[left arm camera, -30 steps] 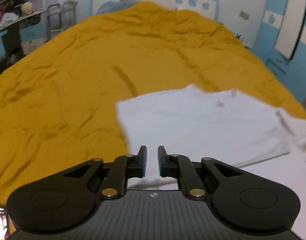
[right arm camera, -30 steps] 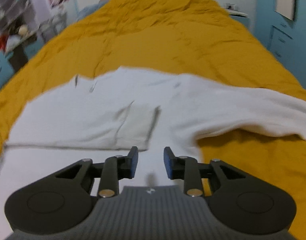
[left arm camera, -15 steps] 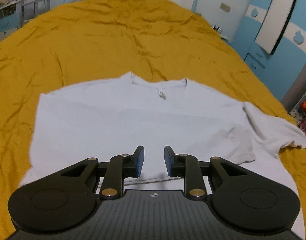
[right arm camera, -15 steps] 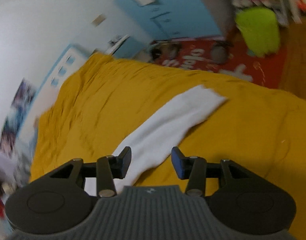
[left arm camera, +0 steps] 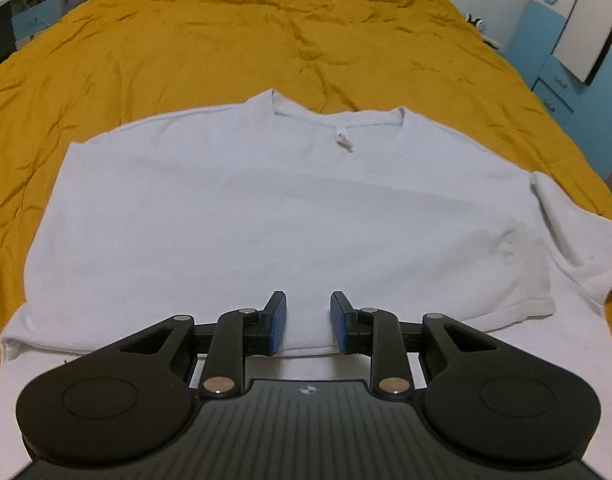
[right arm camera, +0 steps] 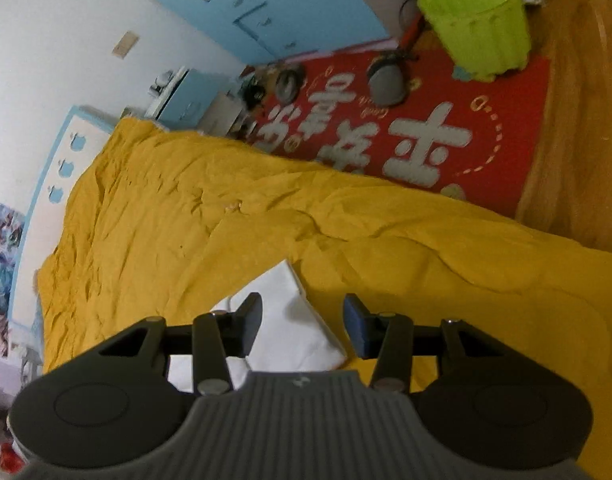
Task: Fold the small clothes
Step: 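Grasp the other sleeve cuff with the right gripper, fold it across the body, release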
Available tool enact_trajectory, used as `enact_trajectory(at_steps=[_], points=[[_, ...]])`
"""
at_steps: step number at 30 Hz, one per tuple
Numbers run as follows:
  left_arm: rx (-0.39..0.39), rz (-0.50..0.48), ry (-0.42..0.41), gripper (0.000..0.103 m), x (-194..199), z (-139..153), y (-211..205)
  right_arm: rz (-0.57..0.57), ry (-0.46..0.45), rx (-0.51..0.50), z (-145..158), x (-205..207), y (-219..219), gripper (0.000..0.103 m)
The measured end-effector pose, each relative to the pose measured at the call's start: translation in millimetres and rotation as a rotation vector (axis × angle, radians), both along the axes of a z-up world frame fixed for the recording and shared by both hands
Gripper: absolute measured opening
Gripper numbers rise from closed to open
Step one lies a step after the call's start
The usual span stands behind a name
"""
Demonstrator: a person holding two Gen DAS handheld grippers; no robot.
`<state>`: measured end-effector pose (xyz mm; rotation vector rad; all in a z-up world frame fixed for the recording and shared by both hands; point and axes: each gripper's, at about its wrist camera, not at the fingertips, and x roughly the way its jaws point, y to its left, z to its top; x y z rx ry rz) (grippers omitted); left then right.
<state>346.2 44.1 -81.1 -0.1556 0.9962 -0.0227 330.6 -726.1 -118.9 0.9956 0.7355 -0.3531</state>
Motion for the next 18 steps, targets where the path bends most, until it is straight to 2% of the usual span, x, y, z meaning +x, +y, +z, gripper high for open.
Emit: enact_trajectory(at_steps=[2, 3, 4, 5, 6, 8, 11, 13, 18], points=[[-0.002, 0.013, 0.008, 0.032, 0.6, -3.7, -0.7, 0.031, -0.001, 0.022, -10.7, 8.6, -2.1, 0.042], [-0.002, 0.017, 0.007, 0.032, 0.6, -4.5, -1.1, 0.039, 0.0, 0.021, -15.6, 12.5, -0.5, 0.034], [-0.002, 0.019, 0.006, 0.032, 0.6, -4.2, -1.5, 0.046, -0.001, 0.019, -18.7, 15.5, 1.0, 0.018], [-0.005, 0.019, 0.005, 0.032, 0.5, -3.7, -1.7, 0.045, -0.003, 0.012, -19.6, 16.1, 2.9, 0.014], [-0.007, 0.017, 0.004, 0.032, 0.4, -2.9, -1.6, 0.044, -0.009, 0.001, -18.2, 15.7, 4.1, 0.006], [-0.011, 0.013, -0.003, 0.032, 0.2, -0.8, -0.1, 0.05, -0.038, -0.022, -9.1, 11.6, 7.1, 0.002], [-0.036, 0.023, -0.02, 0.032, -3.2, 3.3, 5.8, 0.07, -0.087, -0.073, 21.5, 5.2, 17.7, 0.002], [-0.052, 0.028, -0.035, 0.032, -7.6, 8.0, 9.4, 0.104, -0.134, -0.109, 54.0, 2.8, 33.2, 0.001], [-0.089, 0.036, -0.081, 0.032, -21.5, 24.3, 27.4, 0.243, -0.285, -0.201, 158.3, 13.3, 107.1, 0.001]])
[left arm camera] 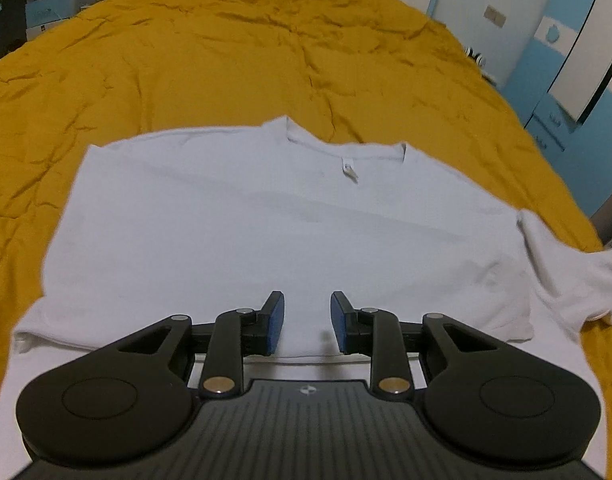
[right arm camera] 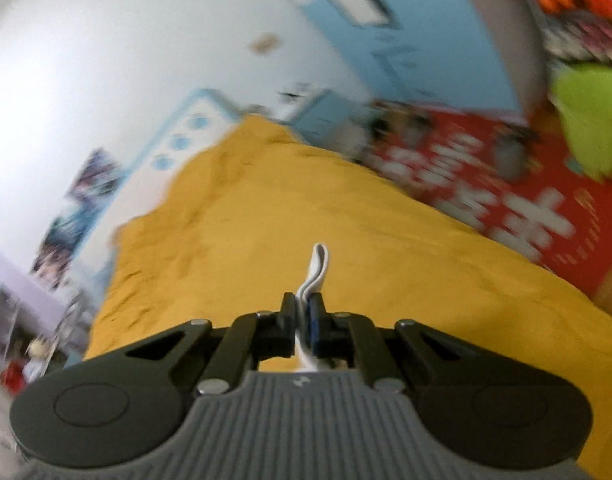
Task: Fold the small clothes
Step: 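Grasp the other sleeve cuff with the right gripper, fold it across the body, release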
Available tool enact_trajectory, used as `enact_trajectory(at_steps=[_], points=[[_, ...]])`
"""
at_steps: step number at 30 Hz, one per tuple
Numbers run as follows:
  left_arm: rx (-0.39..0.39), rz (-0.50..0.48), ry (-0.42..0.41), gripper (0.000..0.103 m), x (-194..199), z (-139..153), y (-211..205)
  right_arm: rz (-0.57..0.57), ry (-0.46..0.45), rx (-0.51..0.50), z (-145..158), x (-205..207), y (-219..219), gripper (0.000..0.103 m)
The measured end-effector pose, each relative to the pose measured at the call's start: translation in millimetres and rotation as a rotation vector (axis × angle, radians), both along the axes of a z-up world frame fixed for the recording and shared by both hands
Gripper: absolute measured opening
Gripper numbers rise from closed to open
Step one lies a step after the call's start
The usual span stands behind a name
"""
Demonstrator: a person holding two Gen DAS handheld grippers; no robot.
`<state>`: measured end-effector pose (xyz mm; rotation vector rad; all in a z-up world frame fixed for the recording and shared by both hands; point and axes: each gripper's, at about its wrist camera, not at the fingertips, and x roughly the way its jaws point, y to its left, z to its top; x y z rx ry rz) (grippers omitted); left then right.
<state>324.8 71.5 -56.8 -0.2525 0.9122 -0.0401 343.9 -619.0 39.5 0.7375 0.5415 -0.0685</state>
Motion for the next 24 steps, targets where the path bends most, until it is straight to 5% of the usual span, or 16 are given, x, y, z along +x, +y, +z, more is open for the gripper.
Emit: enact_trajectory(at_steps=[6, 12, 18, 24], points=[[-0.031, 0.015, -0.059, 0.032, -14.2, 23.6, 33.2, 0.2, -0.169, -0.024, 106.1, 21.9, 145.0, 0.001], [-0.071, 0.046, -0.122, 0.032, -32.0, 44.1, 74.8, 0.375, -0.255, 0.006, 161.7, 43.3, 292.7, 0.001], [-0.118, 0.089, -0.134, 0.032, -43.7, 39.8, 112.7, 0.503, -0.156, 0.032, 147.2, 71.7, 415.5, 0.001], [-0.17, 0.117, -0.135, 0.032, -49.7, 31.6, 139.5, 0.591, -0.015, 0.143, 79.8, 82.4, 507.6, 0.001]])
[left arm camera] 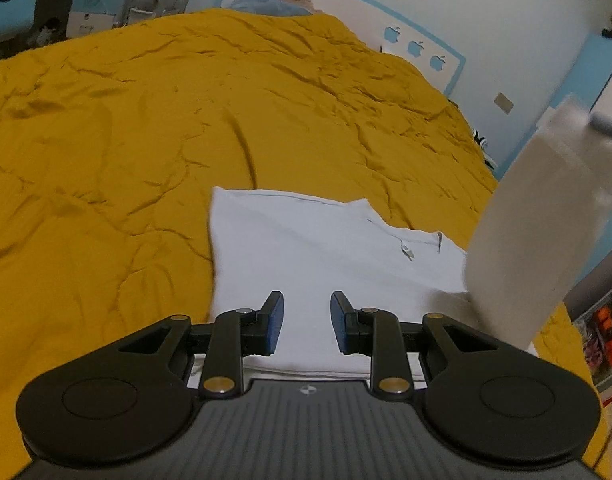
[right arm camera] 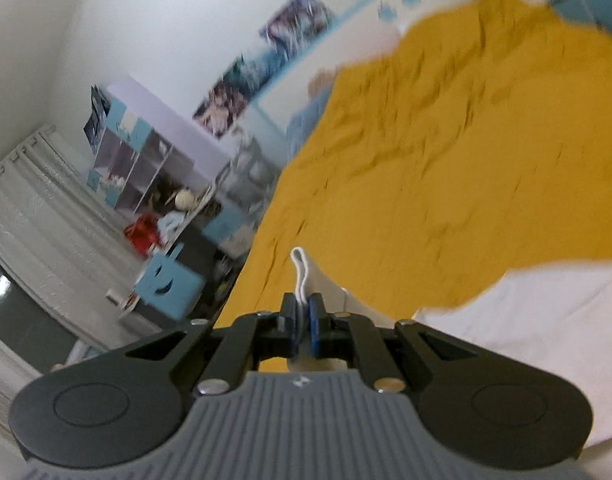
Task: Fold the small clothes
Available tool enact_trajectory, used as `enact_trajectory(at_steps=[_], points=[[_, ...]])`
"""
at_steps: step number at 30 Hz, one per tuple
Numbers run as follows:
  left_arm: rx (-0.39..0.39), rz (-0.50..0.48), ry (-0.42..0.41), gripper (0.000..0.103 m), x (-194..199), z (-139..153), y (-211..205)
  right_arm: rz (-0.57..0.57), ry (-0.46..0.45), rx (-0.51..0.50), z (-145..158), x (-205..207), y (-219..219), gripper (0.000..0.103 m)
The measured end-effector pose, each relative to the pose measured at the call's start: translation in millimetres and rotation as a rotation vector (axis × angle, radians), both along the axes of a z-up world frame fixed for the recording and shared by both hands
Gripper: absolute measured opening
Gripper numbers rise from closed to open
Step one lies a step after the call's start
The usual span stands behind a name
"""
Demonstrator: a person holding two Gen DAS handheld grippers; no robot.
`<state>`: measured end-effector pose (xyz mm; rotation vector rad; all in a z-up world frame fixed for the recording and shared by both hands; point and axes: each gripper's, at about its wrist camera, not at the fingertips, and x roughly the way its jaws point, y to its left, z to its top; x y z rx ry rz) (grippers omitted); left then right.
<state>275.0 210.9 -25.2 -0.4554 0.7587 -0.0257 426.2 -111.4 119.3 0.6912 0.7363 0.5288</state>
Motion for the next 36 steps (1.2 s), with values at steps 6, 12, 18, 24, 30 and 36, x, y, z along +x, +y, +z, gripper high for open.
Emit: enact_trajectory(at_steps=[6, 12, 18, 24, 30, 36], points=[[-0.079, 0.031, -0.019, 0.032, -2.3, -3.5, 22.0, 0.06, 0.128, -0.007, -86.6, 7.8, 71.4, 0.001], [-0.15, 0.022, -0.045, 0.039, -6.4, -8.3, 31.4, 0.118, 0.252, -0.069, -159.3, 7.6, 109.8, 0.009], [-0.183, 0.021, -0.028, 0.044, 6.5, -19.9, 30.6, 0.144, 0.195, -0.096, -157.4, 2.2, 81.7, 0.026], [-0.128, 0.042, 0.041, 0.044, 36.8, -40.4, 27.6, 0.017, 0.19, -0.179, -162.9, 3.3, -10.8, 0.026], [0.096, -0.034, 0.047, 0.044, 65.1, -47.9, -2.9, -0.059, 0.209, -0.223, -177.5, -1.7, -86.0, 0.027], [0.147, -0.063, 0.091, 0.049, 84.3, -68.1, -17.7, -0.085, 0.209, -0.293, -190.6, 3.0, -124.0, 0.029]])
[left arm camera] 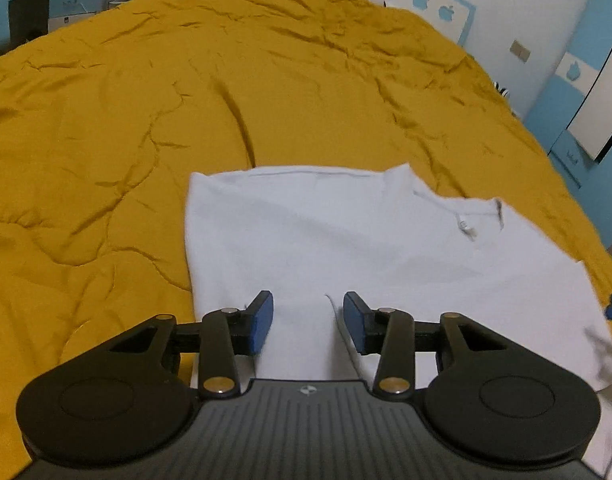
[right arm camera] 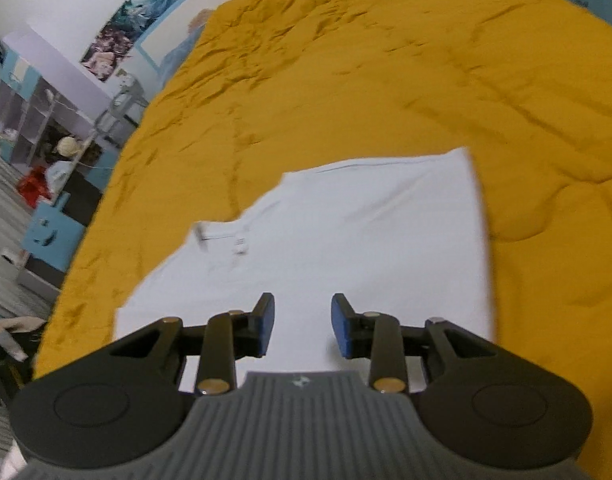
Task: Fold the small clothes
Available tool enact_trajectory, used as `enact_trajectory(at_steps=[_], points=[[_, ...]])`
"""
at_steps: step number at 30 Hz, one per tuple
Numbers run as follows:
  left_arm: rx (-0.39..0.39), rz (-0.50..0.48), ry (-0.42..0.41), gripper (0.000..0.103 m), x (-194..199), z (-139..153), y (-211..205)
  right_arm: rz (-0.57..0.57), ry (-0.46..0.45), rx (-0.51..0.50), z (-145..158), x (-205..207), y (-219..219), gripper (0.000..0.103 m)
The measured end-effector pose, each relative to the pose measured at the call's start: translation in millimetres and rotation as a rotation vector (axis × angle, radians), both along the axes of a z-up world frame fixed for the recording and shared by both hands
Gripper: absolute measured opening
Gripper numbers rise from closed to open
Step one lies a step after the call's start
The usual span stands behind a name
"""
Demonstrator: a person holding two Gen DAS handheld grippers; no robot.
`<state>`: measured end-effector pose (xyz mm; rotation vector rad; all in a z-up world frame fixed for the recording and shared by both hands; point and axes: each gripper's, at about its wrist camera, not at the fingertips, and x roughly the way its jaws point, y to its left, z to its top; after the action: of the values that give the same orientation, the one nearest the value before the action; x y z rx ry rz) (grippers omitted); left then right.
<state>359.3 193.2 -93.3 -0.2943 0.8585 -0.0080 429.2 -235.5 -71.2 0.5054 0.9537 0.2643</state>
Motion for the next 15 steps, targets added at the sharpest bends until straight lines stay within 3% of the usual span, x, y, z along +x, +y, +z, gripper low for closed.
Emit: enact_trajectory(at_steps=[3, 7, 15], points=[[0.0, -0.004, -0.016, 0.046, -0.3, -4.7, 0.6, -0.041, 0.005, -0.025, -9.3, 6.5, -20.0, 0.032], [-0.039, -0.038, -0.044, 0.001, -2.7, -5.3, 2.9, -0.076, 0.005, -0.061, -14.1, 16.0, -37.4, 0.036], [-0.08, -0.04, -0.106, 0.0, -4.3, 10.7, 5.8, -0.14, -0.004, -0.125, -15.4, 41.6, -59.5, 0.037]])
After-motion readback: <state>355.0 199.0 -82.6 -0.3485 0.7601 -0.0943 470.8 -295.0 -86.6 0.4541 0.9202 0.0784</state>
